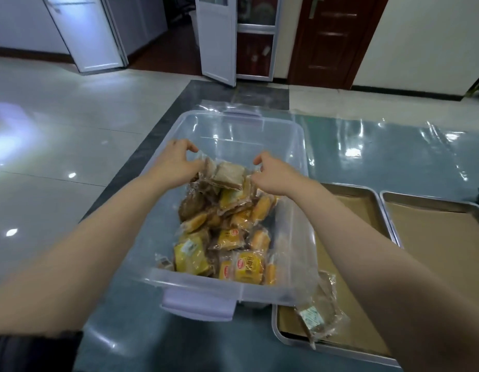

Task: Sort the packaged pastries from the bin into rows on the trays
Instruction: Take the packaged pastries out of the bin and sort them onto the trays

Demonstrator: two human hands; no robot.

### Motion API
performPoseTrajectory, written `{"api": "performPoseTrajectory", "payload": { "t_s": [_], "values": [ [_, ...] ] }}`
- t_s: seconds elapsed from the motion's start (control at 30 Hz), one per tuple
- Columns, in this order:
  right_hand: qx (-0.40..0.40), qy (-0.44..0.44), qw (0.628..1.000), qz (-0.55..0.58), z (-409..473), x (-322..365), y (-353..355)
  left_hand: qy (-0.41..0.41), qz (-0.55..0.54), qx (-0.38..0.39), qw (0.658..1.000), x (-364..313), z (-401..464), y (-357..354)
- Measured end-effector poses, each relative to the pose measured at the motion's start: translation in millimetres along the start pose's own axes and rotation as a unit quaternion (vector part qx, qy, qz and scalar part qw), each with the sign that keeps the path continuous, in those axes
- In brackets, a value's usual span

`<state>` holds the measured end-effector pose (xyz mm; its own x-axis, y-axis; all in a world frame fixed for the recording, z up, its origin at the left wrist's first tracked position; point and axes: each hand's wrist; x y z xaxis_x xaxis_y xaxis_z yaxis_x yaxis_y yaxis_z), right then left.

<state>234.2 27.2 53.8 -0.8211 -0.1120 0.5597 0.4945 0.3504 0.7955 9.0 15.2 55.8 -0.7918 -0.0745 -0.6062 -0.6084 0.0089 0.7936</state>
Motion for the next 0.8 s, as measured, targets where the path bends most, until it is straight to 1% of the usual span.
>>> {"api": "performPoseTrajectory", "payload": {
  "t_s": [0.13, 0.23, 0.3, 0.43, 0.5, 0.6, 0.7, 0.8],
  "values": [
    [0.036, -0.052, 0.994, -0.087, 40, 3, -26, 0.039, -0.04, 0.068, 0.996, 21, 10, -23],
    [0.065, -0.068, 0.987, -0.131, 61, 4, -47, 0.056, 0.034, 0.149, 0.987, 35, 11, -52],
    [0.051, -0.062, 0.985, -0.154, 70, 6, -57, 0.067, 0.08, 0.172, 0.98, 47, 12, -65],
    [-0.012, -0.027, 0.98, -0.197, 79, -3, -77, 0.091, 0.139, 0.168, 0.972, 64, 14, -81],
    [-0.006, -0.009, 0.975, -0.223, 83, -9, -84, 0.091, 0.133, 0.158, 0.974, 68, 16, -83],
    [0.007, -0.001, 0.973, -0.232, 91, -11, -91, 0.091, 0.107, 0.151, 0.978, 72, 23, -82],
    [0.007, 0.014, 0.972, -0.232, 99, -8, -101, 0.085, 0.09, 0.157, 0.98, 74, 26, -83],
    [0.004, 0.009, 0.973, -0.23, 107, -1, -114, 0.07, 0.092, 0.165, 0.979, 75, 27, -83]
  ]
}}
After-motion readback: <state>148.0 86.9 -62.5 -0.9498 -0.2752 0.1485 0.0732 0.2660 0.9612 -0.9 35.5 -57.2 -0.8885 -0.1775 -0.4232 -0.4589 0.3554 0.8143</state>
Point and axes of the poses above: each hand's wrist, its own z-axis towards the middle knuckle, its own y-axis out of the back of the hand, x = y × z, and after that the axes turned 5 degrees about x, right-handed
